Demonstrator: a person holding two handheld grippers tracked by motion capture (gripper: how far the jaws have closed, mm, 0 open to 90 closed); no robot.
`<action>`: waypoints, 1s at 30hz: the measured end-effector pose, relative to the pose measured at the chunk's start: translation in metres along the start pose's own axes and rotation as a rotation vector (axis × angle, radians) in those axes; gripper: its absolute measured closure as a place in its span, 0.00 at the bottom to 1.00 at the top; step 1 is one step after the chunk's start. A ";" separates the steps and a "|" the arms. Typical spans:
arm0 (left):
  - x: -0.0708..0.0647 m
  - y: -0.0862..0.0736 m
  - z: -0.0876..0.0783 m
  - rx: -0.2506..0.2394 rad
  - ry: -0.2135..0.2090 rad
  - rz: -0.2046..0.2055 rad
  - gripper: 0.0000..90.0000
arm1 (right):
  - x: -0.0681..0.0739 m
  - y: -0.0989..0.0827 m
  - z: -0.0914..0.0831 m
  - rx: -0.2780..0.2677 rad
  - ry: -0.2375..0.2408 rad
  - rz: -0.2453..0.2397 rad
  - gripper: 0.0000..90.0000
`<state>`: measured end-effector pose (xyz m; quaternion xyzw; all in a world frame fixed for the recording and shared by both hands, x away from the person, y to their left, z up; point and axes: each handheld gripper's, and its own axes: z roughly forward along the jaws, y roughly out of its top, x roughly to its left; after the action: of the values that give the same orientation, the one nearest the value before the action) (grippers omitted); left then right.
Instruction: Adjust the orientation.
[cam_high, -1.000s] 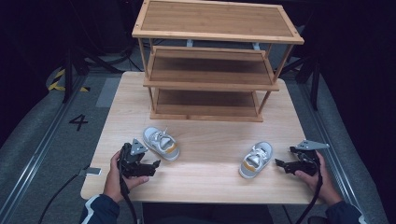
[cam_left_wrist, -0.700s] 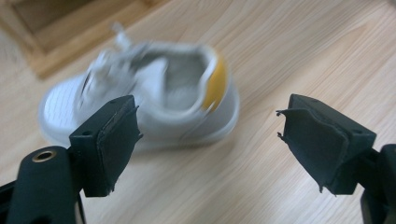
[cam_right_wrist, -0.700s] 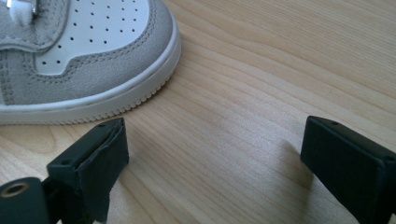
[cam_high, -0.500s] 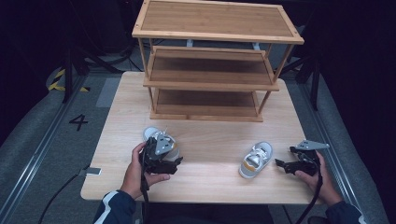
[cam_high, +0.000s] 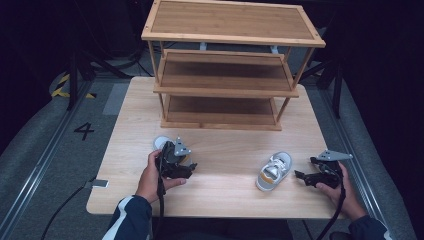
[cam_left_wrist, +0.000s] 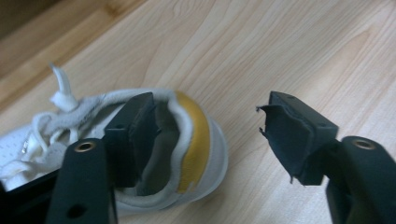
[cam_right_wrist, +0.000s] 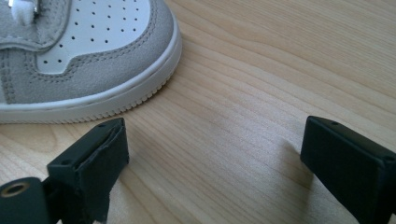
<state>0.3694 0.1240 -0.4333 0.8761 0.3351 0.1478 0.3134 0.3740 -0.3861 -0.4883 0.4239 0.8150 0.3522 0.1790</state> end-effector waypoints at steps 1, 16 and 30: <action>0.001 -0.001 0.002 0.013 -0.016 -0.002 0.42 | 0.000 0.000 0.000 0.000 0.000 0.000 0.09; -0.021 0.012 0.023 0.080 -0.226 0.138 0.74 | 0.000 0.000 0.000 -0.001 0.004 -0.004 0.09; -0.024 -0.015 -0.015 0.281 -0.249 0.228 0.61 | 0.000 0.000 -0.001 0.001 0.006 -0.003 0.09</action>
<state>0.3368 0.1233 -0.4329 0.9548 0.2100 0.0247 0.2087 0.3735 -0.3865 -0.4881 0.4217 0.8163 0.3527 0.1771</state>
